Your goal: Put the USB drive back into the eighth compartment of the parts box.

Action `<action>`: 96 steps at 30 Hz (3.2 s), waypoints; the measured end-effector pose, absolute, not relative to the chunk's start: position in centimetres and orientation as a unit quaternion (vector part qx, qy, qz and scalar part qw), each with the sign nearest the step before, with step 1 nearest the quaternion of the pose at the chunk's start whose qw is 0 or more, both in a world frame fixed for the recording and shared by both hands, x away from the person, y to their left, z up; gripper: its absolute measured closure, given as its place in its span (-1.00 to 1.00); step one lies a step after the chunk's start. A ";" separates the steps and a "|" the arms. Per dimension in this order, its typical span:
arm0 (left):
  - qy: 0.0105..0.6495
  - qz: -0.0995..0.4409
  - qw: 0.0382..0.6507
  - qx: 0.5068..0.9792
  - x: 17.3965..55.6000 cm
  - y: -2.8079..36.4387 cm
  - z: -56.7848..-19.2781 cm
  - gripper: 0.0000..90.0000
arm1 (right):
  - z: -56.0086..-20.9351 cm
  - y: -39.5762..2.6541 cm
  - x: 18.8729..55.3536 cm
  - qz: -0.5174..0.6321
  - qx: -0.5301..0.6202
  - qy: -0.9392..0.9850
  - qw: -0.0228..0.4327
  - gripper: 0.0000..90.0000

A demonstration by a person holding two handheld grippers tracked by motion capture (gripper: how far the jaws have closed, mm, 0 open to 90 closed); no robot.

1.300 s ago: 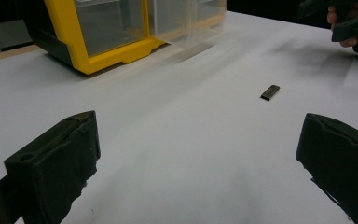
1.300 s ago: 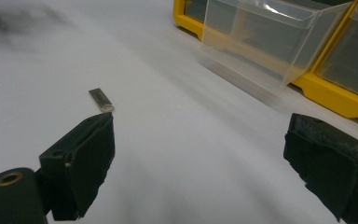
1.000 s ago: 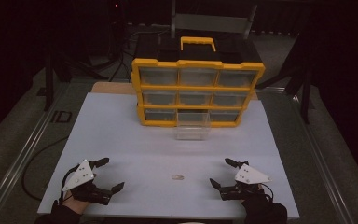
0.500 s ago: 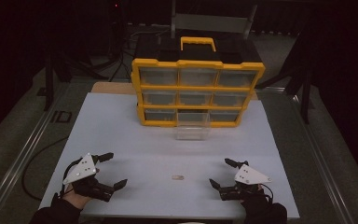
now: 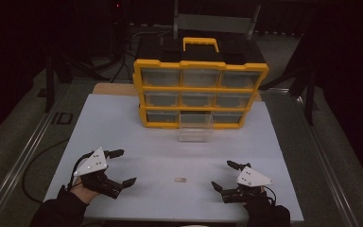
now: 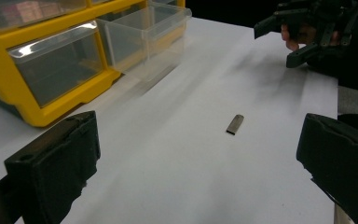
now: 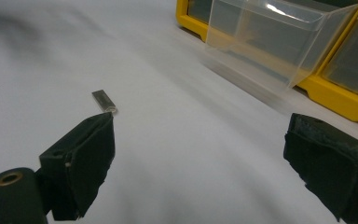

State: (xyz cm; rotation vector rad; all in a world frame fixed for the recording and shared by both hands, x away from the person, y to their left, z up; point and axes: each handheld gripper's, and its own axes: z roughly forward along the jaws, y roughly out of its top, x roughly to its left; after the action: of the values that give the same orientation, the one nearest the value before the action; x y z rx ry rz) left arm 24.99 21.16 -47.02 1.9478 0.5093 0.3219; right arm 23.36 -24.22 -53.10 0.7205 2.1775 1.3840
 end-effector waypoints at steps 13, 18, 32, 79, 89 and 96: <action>0.171 0.110 0.518 0.831 26.0 17.9 -46.5 -0.99 | -53.1 -24.2 23.4 0.504 0.262 0.792 0.226 -0.80; 0.154 0.105 0.514 0.837 26.3 16.8 -46.5 -0.99 | -53.1 -24.2 23.4 0.505 0.261 0.791 0.227 -0.80; 0.113 0.084 0.496 0.857 27.4 13.7 -46.1 -0.99 | -53.0 -24.1 23.4 0.504 0.257 0.793 0.225 -0.80; 0.091 0.034 0.426 0.900 29.6 7.8 -52.8 -0.84 | -53.1 -24.0 23.4 0.506 0.257 0.794 0.220 -0.80; 0.072 0.033 0.405 0.911 29.8 7.0 -53.2 -0.60 | -53.1 -24.1 23.4 0.504 0.257 0.794 0.220 -0.80; 0.074 0.031 0.387 0.919 30.1 6.6 -53.4 -0.31 | -53.0 -24.1 23.4 0.509 0.257 0.792 0.218 -0.80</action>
State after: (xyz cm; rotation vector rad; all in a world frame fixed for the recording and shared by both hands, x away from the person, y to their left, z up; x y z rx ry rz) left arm 30.12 6.62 -53.41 2.3387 0.1893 0.0793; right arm 23.41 -24.07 -53.03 0.7106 2.1918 1.4102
